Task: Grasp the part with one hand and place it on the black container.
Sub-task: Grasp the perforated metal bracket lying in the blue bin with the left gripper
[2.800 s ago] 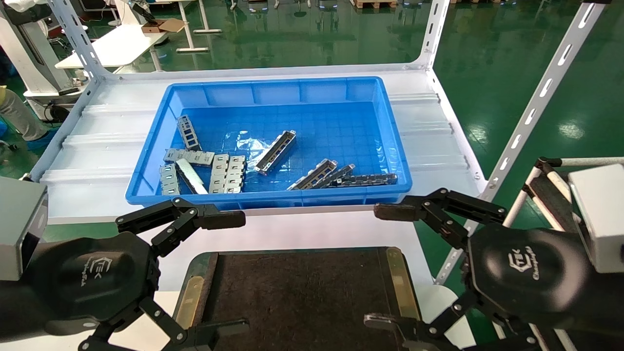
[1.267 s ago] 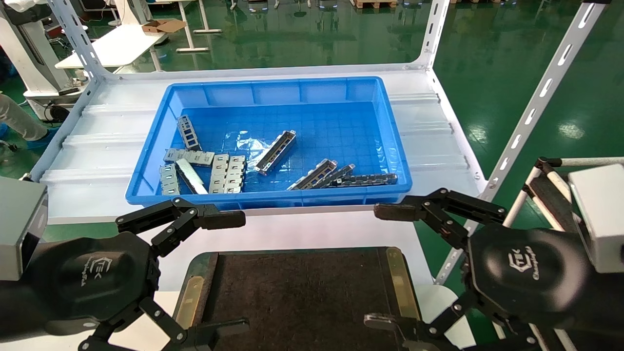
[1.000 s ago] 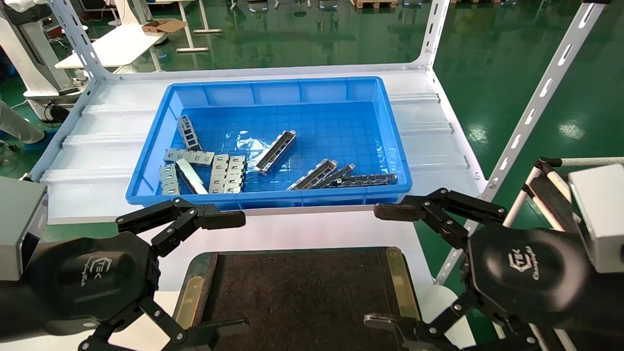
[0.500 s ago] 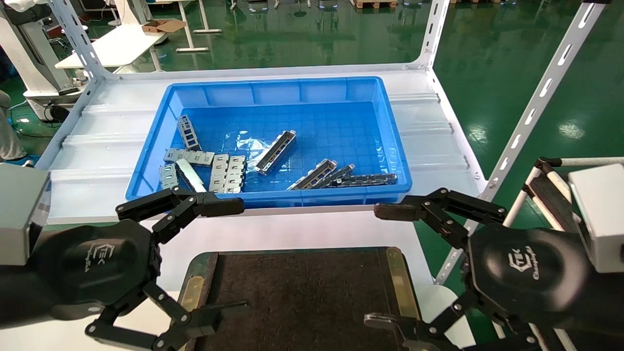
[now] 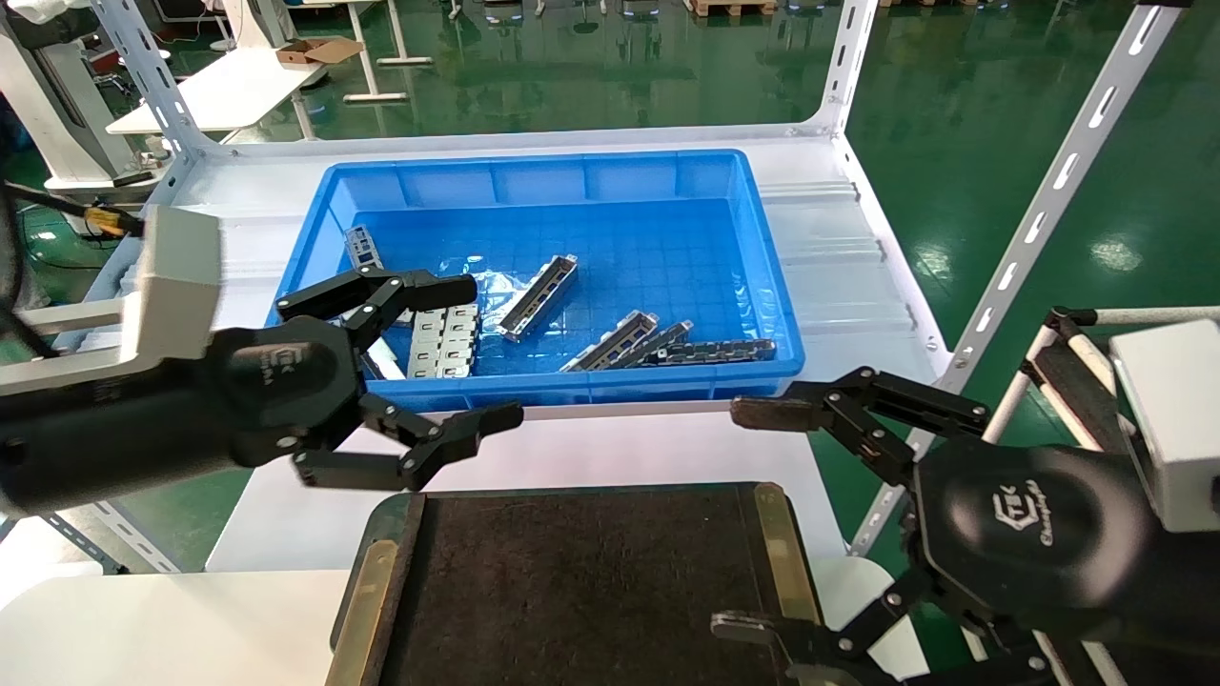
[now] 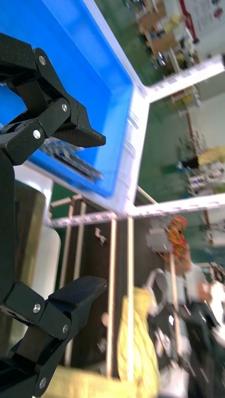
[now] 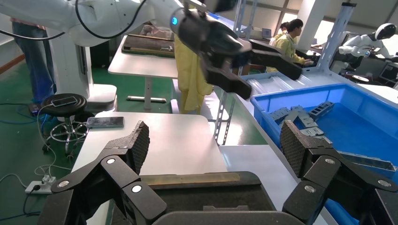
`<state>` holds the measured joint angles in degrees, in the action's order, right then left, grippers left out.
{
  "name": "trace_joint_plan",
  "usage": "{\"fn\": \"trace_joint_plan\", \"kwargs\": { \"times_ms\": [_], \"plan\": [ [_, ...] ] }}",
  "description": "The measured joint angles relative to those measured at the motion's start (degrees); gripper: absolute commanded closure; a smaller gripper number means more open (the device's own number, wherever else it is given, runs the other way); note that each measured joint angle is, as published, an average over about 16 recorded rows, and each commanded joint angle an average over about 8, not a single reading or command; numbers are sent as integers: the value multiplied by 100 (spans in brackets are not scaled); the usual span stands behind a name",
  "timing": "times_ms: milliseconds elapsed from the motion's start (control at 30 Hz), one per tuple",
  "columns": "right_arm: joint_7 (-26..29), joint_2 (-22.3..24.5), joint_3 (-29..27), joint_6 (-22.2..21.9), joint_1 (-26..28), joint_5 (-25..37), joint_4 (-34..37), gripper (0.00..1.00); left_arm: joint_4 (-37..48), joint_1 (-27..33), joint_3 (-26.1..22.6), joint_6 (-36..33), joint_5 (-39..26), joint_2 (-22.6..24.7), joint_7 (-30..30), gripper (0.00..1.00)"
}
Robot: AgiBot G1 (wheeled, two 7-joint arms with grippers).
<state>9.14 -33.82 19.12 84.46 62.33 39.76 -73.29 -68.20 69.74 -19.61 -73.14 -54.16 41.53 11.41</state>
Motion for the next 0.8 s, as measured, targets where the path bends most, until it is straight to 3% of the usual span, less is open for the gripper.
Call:
{"fn": "trace_joint_plan", "kwargs": {
  "times_ms": [433,800],
  "plan": [
    [-1,1,2,-1,1,-1,0,0,836,736,-507,1177,-1310,909,-9,0],
    [-2,1,4,-1,1,-2,0,0,2113,1368,-857,2228,-2216,1848,-202,0]
  ]
}}
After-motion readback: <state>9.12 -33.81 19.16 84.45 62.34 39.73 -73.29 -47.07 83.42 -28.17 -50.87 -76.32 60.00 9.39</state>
